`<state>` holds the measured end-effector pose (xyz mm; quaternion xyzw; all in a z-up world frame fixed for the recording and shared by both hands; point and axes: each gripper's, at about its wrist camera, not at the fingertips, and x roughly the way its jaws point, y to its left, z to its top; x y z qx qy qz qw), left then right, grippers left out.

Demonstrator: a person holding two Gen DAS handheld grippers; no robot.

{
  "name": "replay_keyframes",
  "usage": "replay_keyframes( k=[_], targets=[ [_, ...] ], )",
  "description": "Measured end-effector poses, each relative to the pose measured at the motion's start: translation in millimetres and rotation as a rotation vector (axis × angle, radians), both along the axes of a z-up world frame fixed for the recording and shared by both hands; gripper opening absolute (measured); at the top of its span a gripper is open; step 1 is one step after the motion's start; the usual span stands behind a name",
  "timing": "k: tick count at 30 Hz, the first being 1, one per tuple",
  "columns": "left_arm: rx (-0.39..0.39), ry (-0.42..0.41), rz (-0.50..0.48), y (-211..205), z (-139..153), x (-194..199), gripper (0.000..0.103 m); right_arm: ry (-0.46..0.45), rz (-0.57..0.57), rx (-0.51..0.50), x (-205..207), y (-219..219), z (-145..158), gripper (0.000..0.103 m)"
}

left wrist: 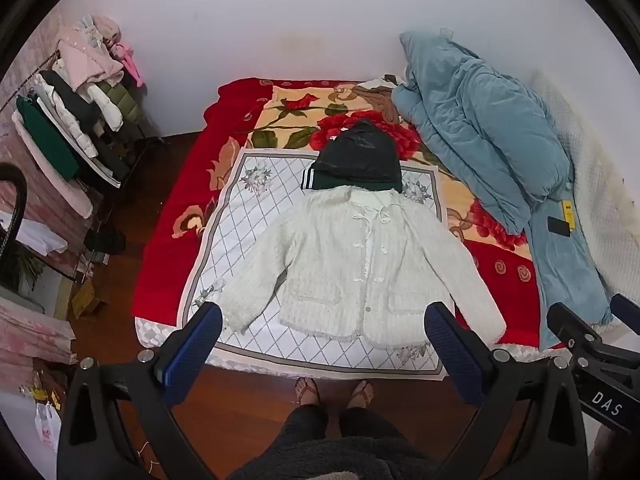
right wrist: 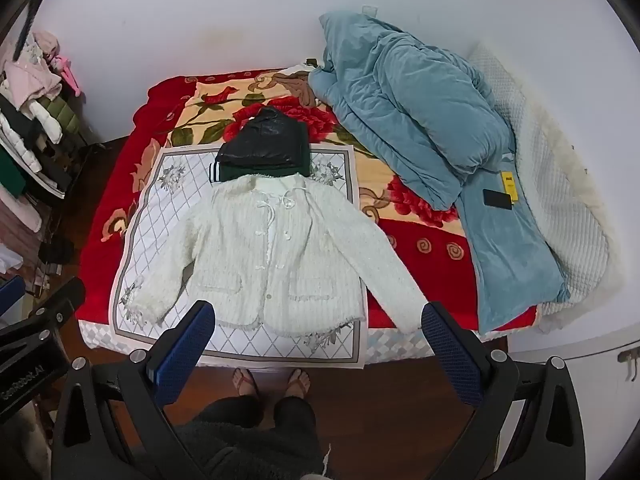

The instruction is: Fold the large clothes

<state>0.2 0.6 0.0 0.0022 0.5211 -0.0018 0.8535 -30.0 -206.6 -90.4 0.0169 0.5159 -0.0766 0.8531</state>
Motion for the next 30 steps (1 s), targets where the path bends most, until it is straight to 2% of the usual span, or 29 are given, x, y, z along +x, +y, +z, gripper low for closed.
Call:
replay_keyframes(
  k=[1, 20, 30],
  targets=[
    [0.022, -0.008, 0.001, -1.0, 0.3, -0.4, 0.103, -0.003, -0.002, -0.003, 0.1, -0.1, 0.0, 0.103],
    [0.02, -0.003, 0.005, 4.9, 1.2, 3.9, 0.103, -0.001, -0.001, 0.007, 1.5, -0.5, -1.3, 0.103],
    [0.046, -0.019, -0.003, 3.1, 9.9, 3.8, 0.103, -0.004, -0.003, 0.007, 8.1, -0.1, -2.1, 0.103]
  ],
)
